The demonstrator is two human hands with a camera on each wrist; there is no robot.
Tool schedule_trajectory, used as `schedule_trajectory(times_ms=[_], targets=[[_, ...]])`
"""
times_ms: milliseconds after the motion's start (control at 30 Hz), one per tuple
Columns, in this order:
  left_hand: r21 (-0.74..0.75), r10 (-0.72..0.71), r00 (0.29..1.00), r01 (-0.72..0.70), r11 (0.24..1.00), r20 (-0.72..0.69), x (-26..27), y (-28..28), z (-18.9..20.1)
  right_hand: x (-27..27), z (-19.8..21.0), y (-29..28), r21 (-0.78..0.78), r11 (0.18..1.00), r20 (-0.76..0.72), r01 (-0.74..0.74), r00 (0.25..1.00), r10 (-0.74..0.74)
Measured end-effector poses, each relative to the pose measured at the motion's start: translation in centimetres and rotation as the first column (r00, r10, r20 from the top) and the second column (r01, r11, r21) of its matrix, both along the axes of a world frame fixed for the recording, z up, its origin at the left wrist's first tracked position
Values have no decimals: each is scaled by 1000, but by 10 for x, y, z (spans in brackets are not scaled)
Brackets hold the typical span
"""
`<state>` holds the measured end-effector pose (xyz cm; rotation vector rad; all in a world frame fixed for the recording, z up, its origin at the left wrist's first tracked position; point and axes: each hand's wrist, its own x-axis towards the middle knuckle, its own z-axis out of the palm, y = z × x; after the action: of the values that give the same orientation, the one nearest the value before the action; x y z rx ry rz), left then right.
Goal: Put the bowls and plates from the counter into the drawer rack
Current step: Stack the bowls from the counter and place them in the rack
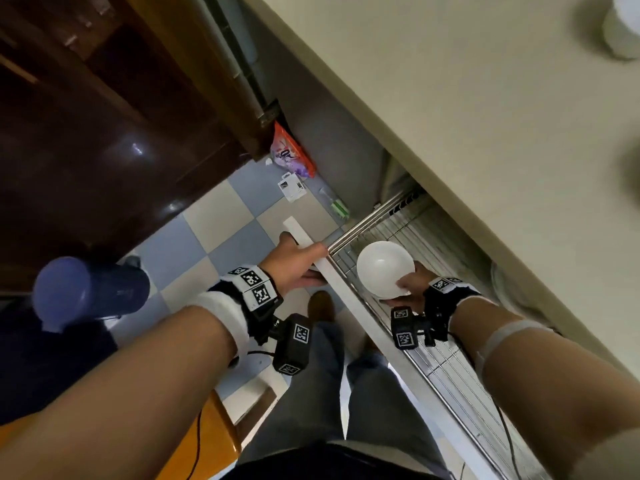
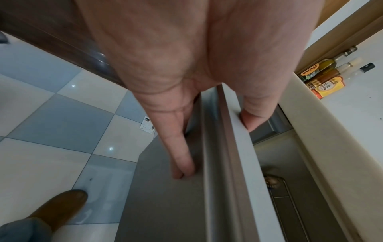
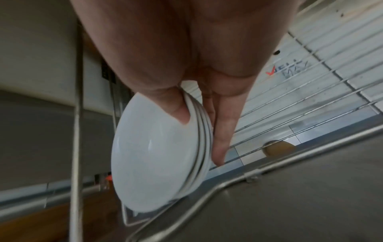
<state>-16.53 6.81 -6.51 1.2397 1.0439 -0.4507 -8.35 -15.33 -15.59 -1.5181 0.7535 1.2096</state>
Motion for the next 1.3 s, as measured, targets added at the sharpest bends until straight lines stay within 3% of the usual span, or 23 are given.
schedule_trajectory(times_ms=[300, 533, 767, 900, 967, 1033, 1133, 1233, 1300], targets=[[26, 35, 999, -35, 999, 20, -4, -3, 1, 16, -43, 24, -17, 998, 24, -57, 998, 57], [25, 26, 999, -27, 999, 27, -4, -8, 7, 25, -46, 32, -49, 974, -19, -220, 975, 220], [-12, 6, 1000, -6, 1000, -18, -3, -11, 15, 26, -5, 18, -97, 959, -23, -267, 964, 266], [104, -104, 987, 117, 988, -125, 4, -4, 19, 25, 40, 6, -101, 961, 4, -257, 966, 259], [305, -225, 958, 272, 913, -180, 10, 0, 29, 23, 68, 1, -94, 965, 50, -243, 967, 249], [506, -323, 917, 398, 765, -233, 19, 4, 43, 18, 89, -2, -68, 976, 107, -205, 972, 211], [684, -357, 918, 374, 627, -174, 46, 7, 69, 13, 121, -5, 25, 987, 119, -161, 980, 157], [767, -480, 877, 312, 560, -6, 88, 3, 95, 11, 169, -7, 127, 979, 169, -158, 976, 135], [748, -571, 813, 308, 589, 115, 117, -10, 115, 13, 199, -9, 152, 980, 225, -129, 970, 93]])
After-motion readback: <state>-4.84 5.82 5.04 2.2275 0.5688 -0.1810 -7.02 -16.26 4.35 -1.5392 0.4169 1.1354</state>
